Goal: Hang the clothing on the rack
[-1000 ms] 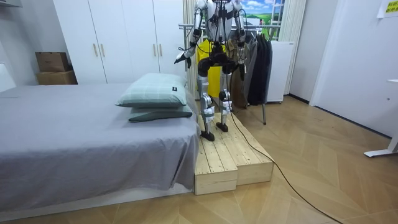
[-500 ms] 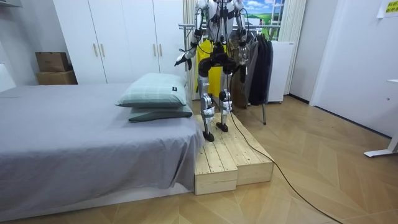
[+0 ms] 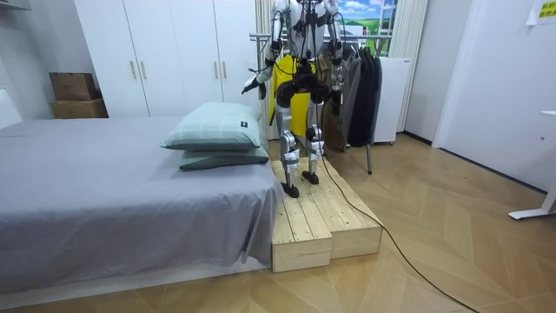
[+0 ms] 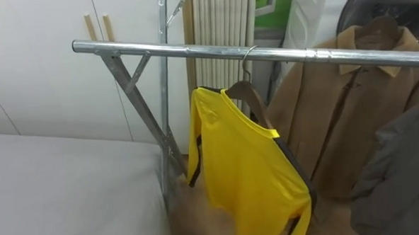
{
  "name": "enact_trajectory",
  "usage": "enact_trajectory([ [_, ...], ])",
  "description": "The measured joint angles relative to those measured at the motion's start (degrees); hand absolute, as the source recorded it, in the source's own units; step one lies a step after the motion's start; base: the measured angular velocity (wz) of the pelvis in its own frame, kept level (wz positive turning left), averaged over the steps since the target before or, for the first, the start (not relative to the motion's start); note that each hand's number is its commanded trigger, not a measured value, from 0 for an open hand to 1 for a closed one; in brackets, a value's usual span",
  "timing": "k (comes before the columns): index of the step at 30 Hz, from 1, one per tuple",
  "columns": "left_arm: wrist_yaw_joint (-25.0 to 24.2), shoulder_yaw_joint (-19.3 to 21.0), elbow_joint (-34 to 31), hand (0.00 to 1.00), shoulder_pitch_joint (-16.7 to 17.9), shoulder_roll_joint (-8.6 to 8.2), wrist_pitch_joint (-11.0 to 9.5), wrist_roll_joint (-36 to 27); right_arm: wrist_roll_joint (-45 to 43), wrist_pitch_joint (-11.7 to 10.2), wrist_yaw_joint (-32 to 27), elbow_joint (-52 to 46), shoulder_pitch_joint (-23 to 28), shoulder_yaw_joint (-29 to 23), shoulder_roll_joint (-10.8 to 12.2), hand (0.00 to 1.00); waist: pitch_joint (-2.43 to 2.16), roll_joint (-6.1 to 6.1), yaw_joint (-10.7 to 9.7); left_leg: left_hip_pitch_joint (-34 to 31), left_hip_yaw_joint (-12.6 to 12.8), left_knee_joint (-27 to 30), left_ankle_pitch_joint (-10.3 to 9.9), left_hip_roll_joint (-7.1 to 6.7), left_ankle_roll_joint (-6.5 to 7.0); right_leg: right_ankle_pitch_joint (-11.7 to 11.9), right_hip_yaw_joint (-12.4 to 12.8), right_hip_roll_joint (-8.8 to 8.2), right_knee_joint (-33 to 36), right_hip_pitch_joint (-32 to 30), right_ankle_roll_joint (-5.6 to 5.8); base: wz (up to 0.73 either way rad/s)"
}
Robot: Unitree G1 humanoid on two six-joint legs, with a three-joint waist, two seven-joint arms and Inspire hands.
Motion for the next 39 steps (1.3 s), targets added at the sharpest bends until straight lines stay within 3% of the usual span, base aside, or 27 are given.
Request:
enact_trajectory([
  [7, -0.55, -0.34, 0.6, 0.0, 0.12, -0.23, 0.12, 0.41, -0.02, 0.07, 0.44, 0.04, -0.04, -0.08, -0.08, 0.0, 0.13, 0.14, -0.18, 0.46, -1.31, 0.07, 0.02, 0.14, -0.01, -0.26, -0.95, -0.1, -0.68, 0.83, -0.15, 0.07],
  [17, -0.8, -3.35, 0.8, 0.0, 0.37, -0.31, 2.01, -0.01, 1.01, 0.84, -1.13, 0.39, -0.49, 0.47, -0.12, 0.0, 0.42, 0.62, -0.03, -0.47, -2.43, 0.99, -0.06, 1.04, -0.57, -1.77, -3.1, 0.1, 0.21, 0.59, -1.11, 0.09],
  [22, -0.87, -3.25, 1.38, 0.0, 1.46, -2.04, 2.61, 0.46, 2.01, 1.23, -2.46, 0.38, -0.59, 0.35, -0.24, 0.0, 0.42, 1.68, -0.01, -2.08, -3.08, 2.58, 0.05, 1.42, -0.72, -3.01, -4.8, -0.19, 0.6, 0.59, -1.94, 0.19],
  [24, -0.93, -3.26, 1.38, 0.0, 1.75, -2.38, 2.69, 1.99, 1.21, 1.24, -2.94, 0.35, -0.49, 0.0, -0.48, 0.0, 0.47, 1.9, -0.36, -2.99, -3.49, 3.19, 0.28, 1.43, -1.08, -3.91, -7.35, -1.2, 1.35, 0.54, -2.18, 0.69],
  [26, -0.88, -3.29, 1.07, 0.0, 1.98, -2.77, 2.85, 2.57, 0.46, 1.83, -4.05, 0.37, -0.2, 0.08, -0.82, 0.0, 0.36, 2.47, -0.21, -4.22, -3.83, 3.32, 0.75, 1.39, -1.81, -5.27, -11.96, -2.69, 1.86, 0.96, -2.31, 1.04],
  [27, -0.87, -3.18, 1.08, 0.0, 2.3, -2.78, 2.91, 2.48, -0.12, 1.89, -4.3, 0.38, -0.29, 0.33, -0.94, 0.0, 0.43, 2.51, 0.12, -4.45, -3.68, 3.31, 0.9, 1.35, -1.94, -5.7, -12.97, -3.04, 2.33, 1.05, -2.38, 1.04],
  [30, -0.78, -2.82, 1.21, 0.0, 2.77, -2.79, 3.65, 1.91, -1.53, 2.13, -5.15, 0.39, -0.73, 3.23, -1.71, 0.0, 0.67, 2.16, 2.5, -6.1, -2.62, 4.04, 1.76, 1.25, -2.3, -7.59, -19.04, -5.16, 3.26, 2.53, -2.43, 1.14],
  [31, -0.77, -2.61, 1.05, 0.0, 3.02, -2.77, 3.66, 2.35, -2.99, 2.45, -5.69, 0.67, -1.08, 4.23, -2.27, 0.0, 0.75, 1.84, 3.27, -7.42, -1.42, 4.91, 2.48, 1.21, -2.11, -8.38, -22.56, -6.45, 3.39, 3.3, -2.29, 1.72],
  [33, -0.72, -2.71, 0.87, 0.0, 2.64, -2.52, 3.7, 2.53, -4.34, 2.65, -6.5, 1.87, -1.63, 4.52, -2.75, 0.0, 0.64, 1.16, 3.01, -10.38, 3.54, 7.33, 4.53, 1.5, -0.99, -9.92, -32.32, -9.55, 3.48, 4.92, -1.17, 2.39],
  [35, -0.73, -2.48, 0.66, 0.0, 3.24, -2.13, 3.71, 4.55, -5.25, 2.74, -6.9, 2.95, -2.35, 4.33, -3.09, 0.0, 0.56, 0.46, 3.17, -11.28, 6.05, 7.45, 5.69, 1.24, -0.55, -11.12, -37.73, -11.21, 4.2, 6.32, -0.16, 1.88],
  [38, -0.89, -0.51, 0.07, 0.0, 3.64, -1.64, 3.79, 6.03, -5.52, 2.86, -7.39, 4.45, -6.9, 4.29, -3.22, 0.0, 0.74, -1.18, 5.97, -12.58, 7.3, 8.28, 5.83, 1.03, -0.38, -13.09, -42.22, -13.3, 6.89, 6.8, 0.59, 1.07],
  [39, -0.93, -0.18, -0.2, 0.0, 3.58, -1.59, 3.79, 6.03, -5.53, 2.42, -7.47, 4.77, -7.71, 4.31, -3.06, 0.0, 0.73, -1.56, 6.05, -12.88, 7.55, 8.51, 5.79, 1.02, -0.31, -13.3, -42.95, -13.62, 7.26, 6.84, 0.69, 0.59],
])
